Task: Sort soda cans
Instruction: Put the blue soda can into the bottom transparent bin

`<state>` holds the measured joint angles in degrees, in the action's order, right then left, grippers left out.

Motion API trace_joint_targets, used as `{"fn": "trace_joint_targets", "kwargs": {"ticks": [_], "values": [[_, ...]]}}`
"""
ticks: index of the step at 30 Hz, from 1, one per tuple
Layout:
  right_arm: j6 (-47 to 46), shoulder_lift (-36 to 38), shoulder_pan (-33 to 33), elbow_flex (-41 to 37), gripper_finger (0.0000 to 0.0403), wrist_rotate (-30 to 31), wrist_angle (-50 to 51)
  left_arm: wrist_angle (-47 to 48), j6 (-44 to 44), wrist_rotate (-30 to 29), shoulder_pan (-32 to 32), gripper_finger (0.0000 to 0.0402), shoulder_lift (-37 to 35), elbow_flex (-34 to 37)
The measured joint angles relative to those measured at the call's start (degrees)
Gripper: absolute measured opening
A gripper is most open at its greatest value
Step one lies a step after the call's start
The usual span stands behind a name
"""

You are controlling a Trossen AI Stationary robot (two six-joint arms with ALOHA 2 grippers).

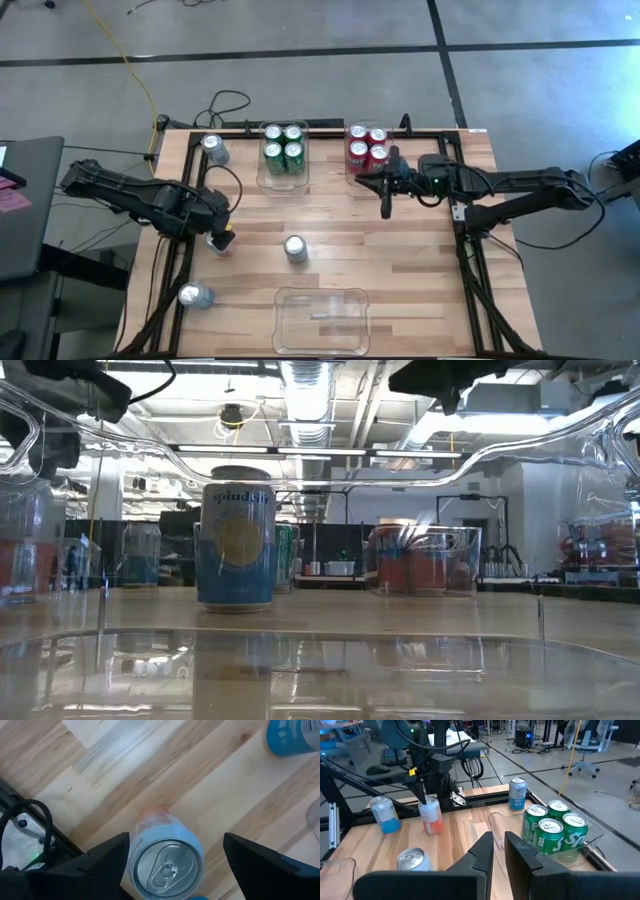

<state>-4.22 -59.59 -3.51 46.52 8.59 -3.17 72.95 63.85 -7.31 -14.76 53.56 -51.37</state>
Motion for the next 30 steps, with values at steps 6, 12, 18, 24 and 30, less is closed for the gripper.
{"fn": "trace_joint_targets", "kwargs": {"ticks": [6, 12, 18, 24, 30], "values": [[0.23, 2.87, 0.0, 0.0, 0.0066, 0.01, 0.6, -0.05, -2.87, 0.19, -0.02, 0.0319, 0.0, 0.0], [0.23, 4.6, 0.0, 0.0, 0.0066, 0.01, 1.0, -3.04, -6.99, -4.96, -0.02, 0.0319, 0.0, 0.0], [0.2, 4.59, 0.0, 0.0, 0.0066, 0.01, 1.1, -11.2, -16.85, -8.3, -0.02, 0.0319, 0.02, 0.0], [0.18, 4.59, 0.0, 0.0, 0.0066, 0.01, 1.09, -18.89, -22.79, -8.57, -0.02, 0.0319, 0.02, 0.0], [-0.47, 4.59, 0.15, 0.0, 0.0066, 0.01, 1.06, -27.21, -27.48, -8.59, -0.02, 0.0319, 1.03, 0.0]]}}
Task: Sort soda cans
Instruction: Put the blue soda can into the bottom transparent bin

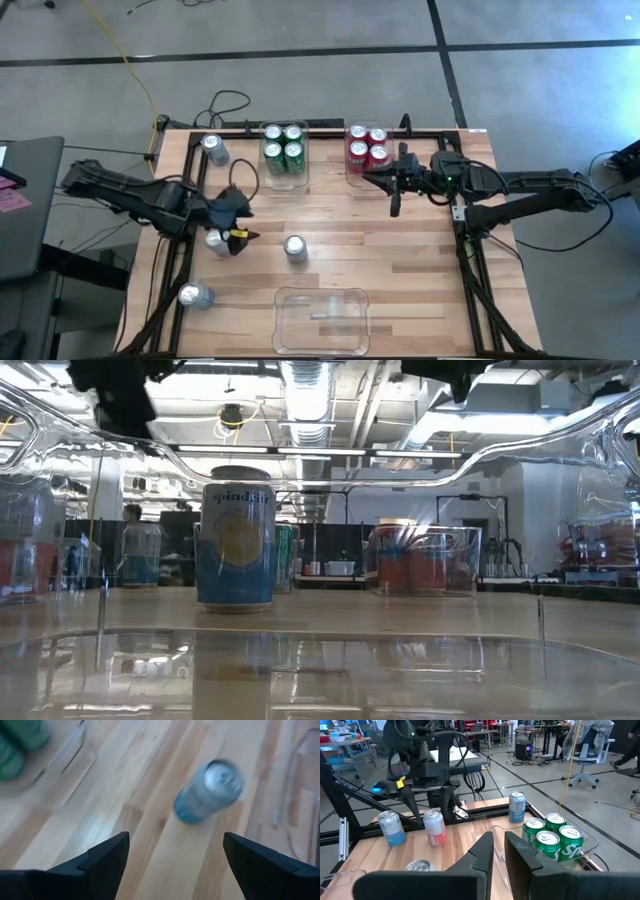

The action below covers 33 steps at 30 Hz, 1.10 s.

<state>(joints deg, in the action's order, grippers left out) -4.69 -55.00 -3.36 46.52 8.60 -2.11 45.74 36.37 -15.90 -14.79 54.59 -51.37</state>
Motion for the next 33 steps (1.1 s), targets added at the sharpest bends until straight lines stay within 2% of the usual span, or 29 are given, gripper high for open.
{"fn": "trace_joint_targets", "kwargs": {"ticks": [9, 15, 20, 29, 33], "values": [[0.06, 2.41, 1.84, 0.0, 0.0066, 0.0, 1.26, -13.93, -15.19, 0.16, -0.11, 0.0319, 8.65, 0.0], [0.26, 4.67, 3.65, 0.0, 0.0066, 0.0, 2.94, -22.18, -24.36, 2.99, -0.26, 0.0318, 15.28, 0.02], [0.24, 4.9, 4.48, 0.0, 0.0066, 0.0, 3.69, -24.5, -25.7, 3.05, -0.01, 0.0324, 18.82, 0.02], [0.21, 4.7, 4.55, 0.0, 0.0066, 0.0, 3.86, -28.28, -27.61, 3.08, 0.07, 0.0387, 26.58, 0.02], [0.2, 4.7, 4.55, 0.0, 0.0066, 0.0, 3.96, -29.74, -28.21, 3.08, 0.17, 0.0394, 28.85, 0.02]]}}
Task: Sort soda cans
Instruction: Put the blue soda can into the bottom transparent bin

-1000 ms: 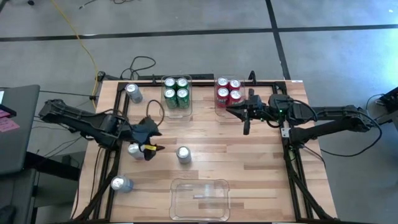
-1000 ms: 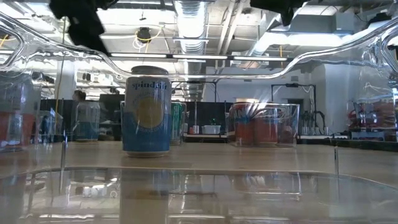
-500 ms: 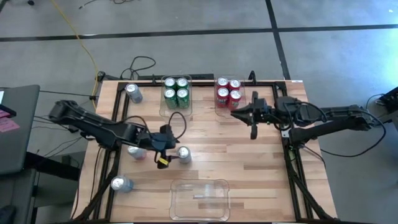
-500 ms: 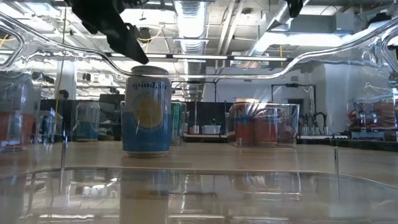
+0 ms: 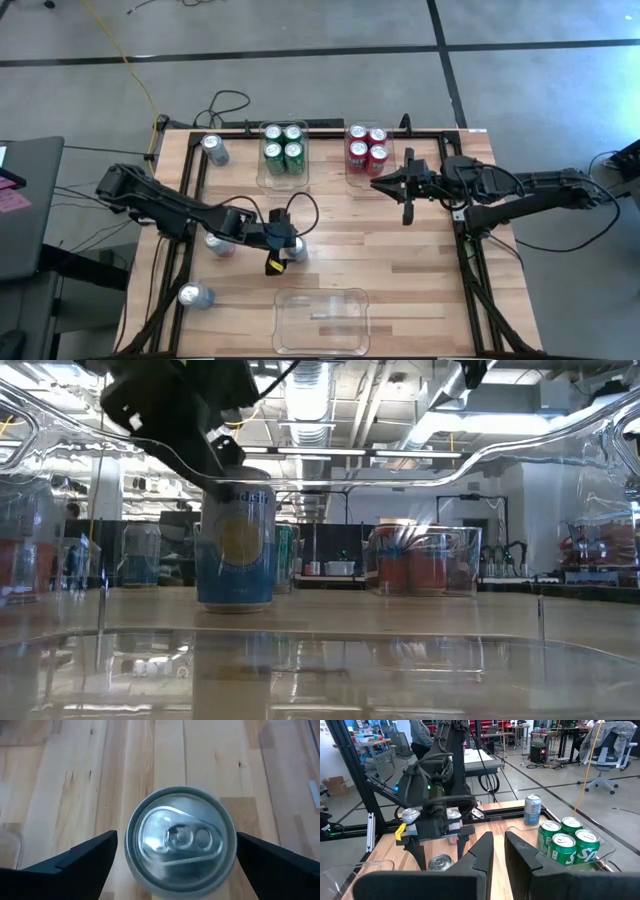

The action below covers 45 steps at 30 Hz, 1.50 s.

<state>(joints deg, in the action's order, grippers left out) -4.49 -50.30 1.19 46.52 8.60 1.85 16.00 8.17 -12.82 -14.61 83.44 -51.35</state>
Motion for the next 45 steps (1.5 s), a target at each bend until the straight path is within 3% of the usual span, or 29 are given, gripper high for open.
{"fn": "trace_joint_targets", "kwargs": {"ticks": [4, 10, 17, 28, 38, 45], "values": [[0.0, 0.0, -0.02, 0.0, 0.0066, 0.0, -0.01, -1.56, 1.08, -0.02, 0.02, 0.0367, 0.15, 0.0], [-0.02, 0.0, -0.02, 0.0, 0.0066, 0.0, -0.02, -1.46, 2.36, 0.15, 0.33, 0.0284, -0.39, -0.02], [-0.19, 0.0, -0.02, 0.0, 0.0066, 0.0, -0.04, 0.07, 4.51, -0.25, 0.03, 0.0282, -0.16, -1.62], [0.46, 0.2, -1.31, 0.0, 0.0066, 1.0, 3.84, 13.63, 5.58, -0.56, -1.97, 0.0282, -0.25, -16.53], [0.44, 0.22, -3.69, 0.0, 0.0066, 1.25, 6.44, 23.21, 7.48, -0.68, -8.75, 0.0282, -0.2, -30.09], [-0.02, 1.08, -3.65, 0.02, 0.0066, 1.26, 7.49, 22.1, 8.18, -0.98, -14.86, 0.0282, -0.17, -32.15]]}}
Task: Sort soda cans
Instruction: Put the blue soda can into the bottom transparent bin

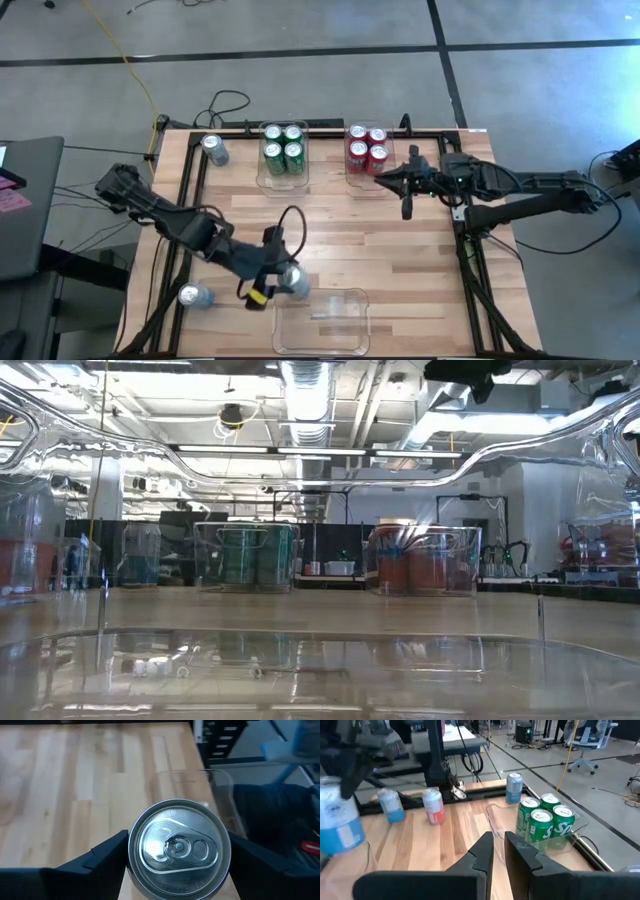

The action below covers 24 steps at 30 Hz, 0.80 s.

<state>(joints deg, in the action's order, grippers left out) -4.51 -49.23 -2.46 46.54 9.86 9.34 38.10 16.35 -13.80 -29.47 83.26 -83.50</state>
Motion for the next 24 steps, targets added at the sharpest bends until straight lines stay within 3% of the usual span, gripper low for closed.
{"fn": "trace_joint_targets", "kwargs": {"ticks": [11, 24], "values": [[-2.93, 2.46, 0.07, 0.0, 0.0066, 0.31, 1.07, -6.88, -3.11, -3.16, -8.1, 0.0282, 8.11, 0.0], [-4.11, 1.98, 0.09, 0.0, 0.0066, 0.86, 1.56, -6.54, -1.96, -4.0, -7.15, 0.0282, 17.37, 0.02]]}}
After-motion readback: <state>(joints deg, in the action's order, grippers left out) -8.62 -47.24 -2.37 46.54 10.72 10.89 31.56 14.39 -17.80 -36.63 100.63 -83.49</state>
